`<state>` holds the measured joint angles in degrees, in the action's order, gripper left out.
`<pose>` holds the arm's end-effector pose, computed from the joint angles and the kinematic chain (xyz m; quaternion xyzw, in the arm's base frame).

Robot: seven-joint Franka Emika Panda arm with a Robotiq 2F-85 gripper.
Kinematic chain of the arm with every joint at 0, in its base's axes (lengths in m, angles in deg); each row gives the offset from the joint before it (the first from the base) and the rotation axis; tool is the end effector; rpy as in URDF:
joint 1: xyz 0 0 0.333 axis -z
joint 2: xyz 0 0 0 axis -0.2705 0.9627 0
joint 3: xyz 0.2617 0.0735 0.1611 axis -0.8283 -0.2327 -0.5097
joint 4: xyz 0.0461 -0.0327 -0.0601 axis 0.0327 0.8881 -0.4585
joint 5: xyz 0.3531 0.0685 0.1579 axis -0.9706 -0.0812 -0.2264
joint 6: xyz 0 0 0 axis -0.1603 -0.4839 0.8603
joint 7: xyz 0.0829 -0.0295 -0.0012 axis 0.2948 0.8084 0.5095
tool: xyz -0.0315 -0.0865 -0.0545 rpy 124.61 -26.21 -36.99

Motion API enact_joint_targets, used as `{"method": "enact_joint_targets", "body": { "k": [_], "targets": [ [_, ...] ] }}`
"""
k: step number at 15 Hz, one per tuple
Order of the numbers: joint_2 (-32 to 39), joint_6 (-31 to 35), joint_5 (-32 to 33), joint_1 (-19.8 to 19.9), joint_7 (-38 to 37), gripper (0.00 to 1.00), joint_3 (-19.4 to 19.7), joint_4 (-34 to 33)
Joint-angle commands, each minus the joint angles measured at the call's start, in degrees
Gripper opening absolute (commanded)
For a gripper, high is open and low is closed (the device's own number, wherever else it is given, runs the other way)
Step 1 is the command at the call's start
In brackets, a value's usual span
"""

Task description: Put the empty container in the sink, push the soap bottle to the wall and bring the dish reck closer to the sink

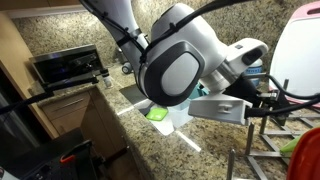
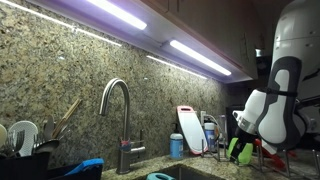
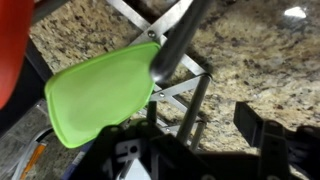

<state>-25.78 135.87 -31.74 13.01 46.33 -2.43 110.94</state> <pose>0.5089 -0.2500 0.2001 0.9414 -0.0046 0.2520 0.2243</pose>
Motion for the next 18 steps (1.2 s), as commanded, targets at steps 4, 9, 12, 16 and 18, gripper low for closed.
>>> {"method": "enact_joint_targets", "body": {
  "k": [4, 9, 12, 16, 18],
  "targets": [
    [0.3, 0.0, -0.2, -0.1, 1.8, 0.27, 0.1, -0.2],
    [-0.3, 0.0, -0.1, -0.4, 1.8, 0.02, 0.0, 0.0],
    [-0.9, 0.0, 0.5, -0.3, 2.0, 0.04, -0.5, 0.6],
    [-2.7, -1.7, 2.2, 2.0, 1.7, 0.04, -3.3, 1.1],
    [-3.1, -1.4, 2.6, 2.7, 1.6, 0.04, -4.1, 1.1]
  ]
}}
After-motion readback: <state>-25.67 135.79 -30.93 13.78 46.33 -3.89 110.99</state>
